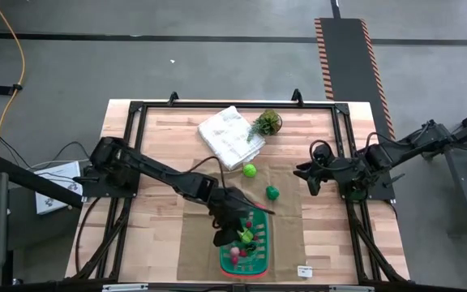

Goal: Pick and placing Produce into tupperware
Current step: Put the green bell pepper into the blue bin

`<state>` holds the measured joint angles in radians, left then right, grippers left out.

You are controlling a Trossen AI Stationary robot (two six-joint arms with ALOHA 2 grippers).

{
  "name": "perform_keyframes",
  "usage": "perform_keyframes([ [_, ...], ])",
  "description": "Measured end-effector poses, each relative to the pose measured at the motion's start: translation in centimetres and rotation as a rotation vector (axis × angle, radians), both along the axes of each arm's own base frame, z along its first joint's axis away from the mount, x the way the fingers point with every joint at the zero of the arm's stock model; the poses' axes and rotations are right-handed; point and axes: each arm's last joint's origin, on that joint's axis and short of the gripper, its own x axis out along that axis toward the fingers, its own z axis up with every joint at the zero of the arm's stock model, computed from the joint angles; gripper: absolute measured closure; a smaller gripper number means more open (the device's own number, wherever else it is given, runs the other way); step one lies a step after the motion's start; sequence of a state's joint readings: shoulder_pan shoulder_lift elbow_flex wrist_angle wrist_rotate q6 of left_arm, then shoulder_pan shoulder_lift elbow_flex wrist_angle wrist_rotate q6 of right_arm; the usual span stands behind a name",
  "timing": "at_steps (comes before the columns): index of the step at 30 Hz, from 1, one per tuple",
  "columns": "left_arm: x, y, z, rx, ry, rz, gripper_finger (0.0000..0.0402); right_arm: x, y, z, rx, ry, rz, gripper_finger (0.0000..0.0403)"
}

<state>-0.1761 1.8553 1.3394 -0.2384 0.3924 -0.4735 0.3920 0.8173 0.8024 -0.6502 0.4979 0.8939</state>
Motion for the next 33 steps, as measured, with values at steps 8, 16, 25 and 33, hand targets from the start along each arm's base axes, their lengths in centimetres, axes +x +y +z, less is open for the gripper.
perform_keyframes([
  [8, -2.5, 1.1, 7.5, 0.107, -0.211, 0.191, 0.0293, 0.2, 0.6, 0.8, 0.007, -0.101, -0.015, 0.0277],
  [16, -7.4, 2.5, 13.8, 0.184, -0.342, 0.453, 0.0351, 0.4, 0.8, 1.2, 0.019, -0.170, -0.070, 0.0277],
  [25, -12.4, 1.7, 17.9, 0.268, -0.481, 0.617, 0.0396, 1.8, -0.4, 2.3, 0.169, -0.257, 0.017, 0.0277],
  [33, -15.0, 2.1, 19.2, 0.341, -0.500, 0.820, 0.0396, 3.4, -3.0, 3.6, -0.158, -0.297, 0.080, 0.0277],
])
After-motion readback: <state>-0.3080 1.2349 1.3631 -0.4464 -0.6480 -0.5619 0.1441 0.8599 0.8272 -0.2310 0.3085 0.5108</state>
